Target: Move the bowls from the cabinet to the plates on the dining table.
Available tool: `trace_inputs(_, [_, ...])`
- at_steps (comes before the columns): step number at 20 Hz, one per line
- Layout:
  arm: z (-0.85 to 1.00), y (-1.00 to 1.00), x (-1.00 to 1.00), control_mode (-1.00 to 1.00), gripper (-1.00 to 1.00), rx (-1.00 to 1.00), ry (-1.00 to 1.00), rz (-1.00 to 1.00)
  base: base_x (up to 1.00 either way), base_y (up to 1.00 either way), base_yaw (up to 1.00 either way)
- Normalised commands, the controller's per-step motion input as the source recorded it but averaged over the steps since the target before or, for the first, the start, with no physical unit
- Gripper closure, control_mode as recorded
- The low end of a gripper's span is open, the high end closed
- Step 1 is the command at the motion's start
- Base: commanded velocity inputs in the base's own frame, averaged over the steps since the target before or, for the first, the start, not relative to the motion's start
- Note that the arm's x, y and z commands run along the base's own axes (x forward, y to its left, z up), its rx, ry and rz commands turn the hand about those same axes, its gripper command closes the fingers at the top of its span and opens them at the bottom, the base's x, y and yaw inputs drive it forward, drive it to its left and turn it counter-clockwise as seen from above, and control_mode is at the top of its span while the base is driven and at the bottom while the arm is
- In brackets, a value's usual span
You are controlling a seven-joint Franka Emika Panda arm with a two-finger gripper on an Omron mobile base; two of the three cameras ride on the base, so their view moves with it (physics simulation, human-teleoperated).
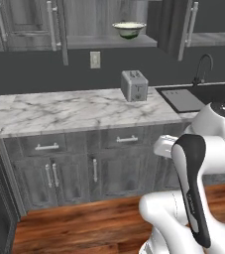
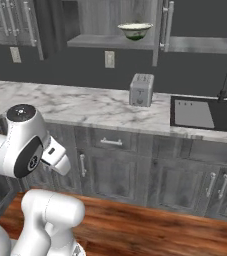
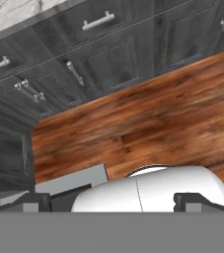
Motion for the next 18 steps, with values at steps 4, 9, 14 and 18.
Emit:
trace_inputs(4, [0.0, 0.0, 0.0, 1.0, -1.0, 0.0, 0.0, 0.0, 0.22, -0.07, 0.0])
trace_inputs(9, [0.0, 0.0, 0.0, 1.0, -1.0, 0.0, 0.0, 0.0, 0.42, -0.17, 0.0])
trace_inputs(14, [0.0, 0.0, 0.0, 1.0, -1.0, 0.0, 0.0, 0.0, 0.6, -0.13, 0.0])
trace_inputs(18, [0.0, 0.0, 0.0, 1.0, -1.0, 0.0, 0.0, 0.0, 0.67, -0.14, 0.0])
